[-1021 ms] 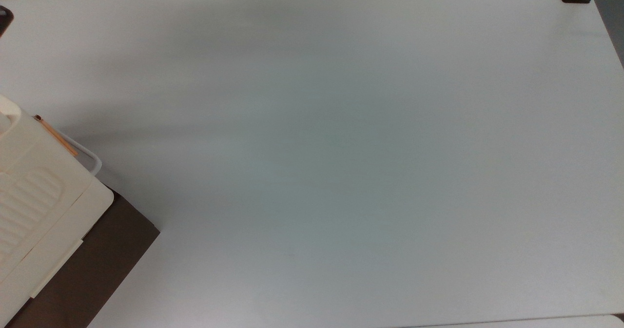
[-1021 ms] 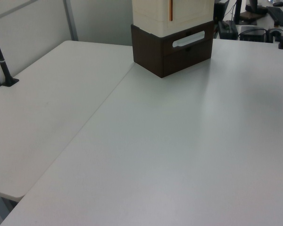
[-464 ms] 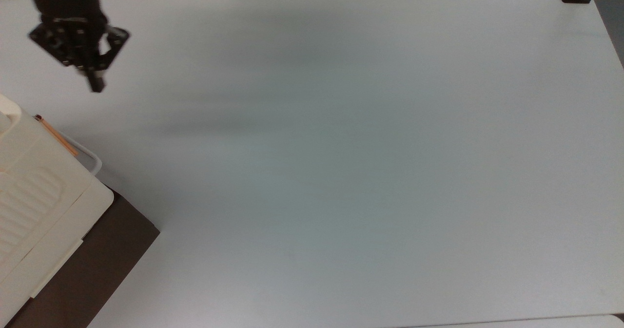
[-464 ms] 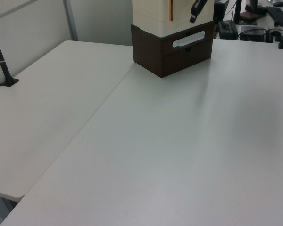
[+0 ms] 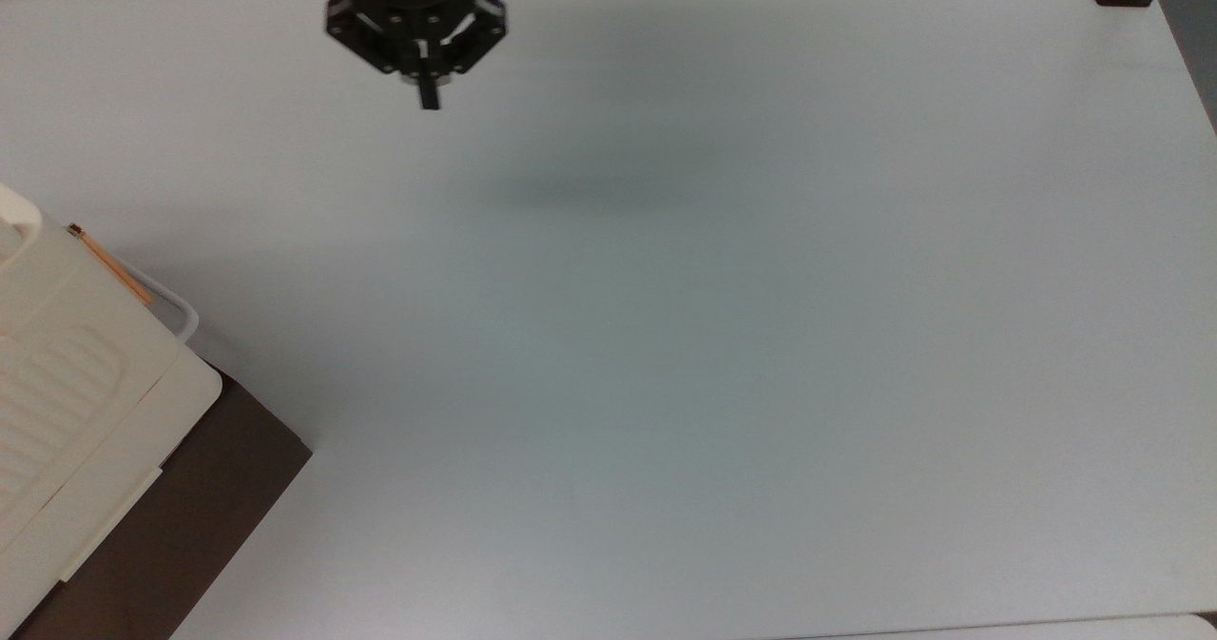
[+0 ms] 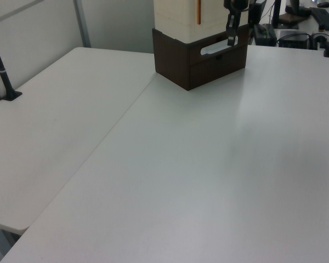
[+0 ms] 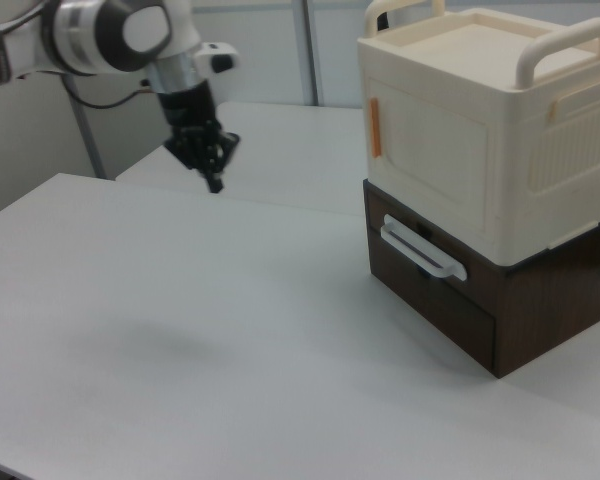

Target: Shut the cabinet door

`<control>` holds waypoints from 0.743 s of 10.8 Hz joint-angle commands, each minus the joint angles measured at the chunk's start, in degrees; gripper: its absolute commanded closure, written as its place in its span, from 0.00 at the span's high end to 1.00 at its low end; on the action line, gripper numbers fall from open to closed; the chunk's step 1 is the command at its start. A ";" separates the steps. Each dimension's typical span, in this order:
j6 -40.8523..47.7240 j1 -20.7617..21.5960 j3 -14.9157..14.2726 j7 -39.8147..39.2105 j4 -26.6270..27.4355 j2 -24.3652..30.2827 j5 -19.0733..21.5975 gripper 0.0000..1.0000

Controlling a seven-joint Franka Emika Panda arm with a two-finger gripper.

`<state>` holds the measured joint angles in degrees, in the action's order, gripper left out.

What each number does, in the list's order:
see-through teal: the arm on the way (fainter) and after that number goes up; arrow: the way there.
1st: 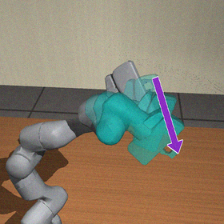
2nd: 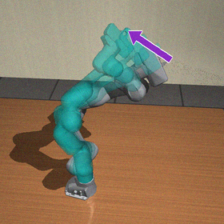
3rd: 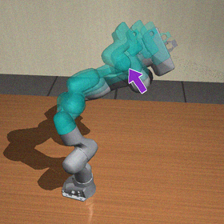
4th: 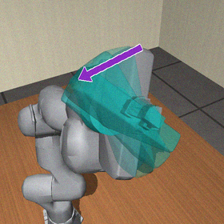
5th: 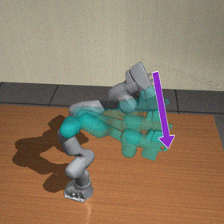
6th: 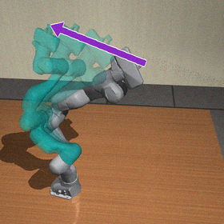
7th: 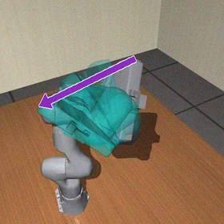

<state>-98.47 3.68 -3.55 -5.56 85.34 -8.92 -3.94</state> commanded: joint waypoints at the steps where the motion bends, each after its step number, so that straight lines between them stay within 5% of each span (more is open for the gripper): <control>1: 4.86 3.70 -0.40 4.06 4.40 4.09 -1.15 0.29; 2: 4.69 3.70 -0.40 4.07 4.40 3.91 -1.15 0.50; 3: 4.52 3.27 -0.40 4.07 4.23 3.74 -1.15 0.96; 8: 4.87 3.00 -1.02 4.06 3.96 3.82 -1.42 1.00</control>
<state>-94.20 6.14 -4.03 -2.59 87.74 -6.82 -4.36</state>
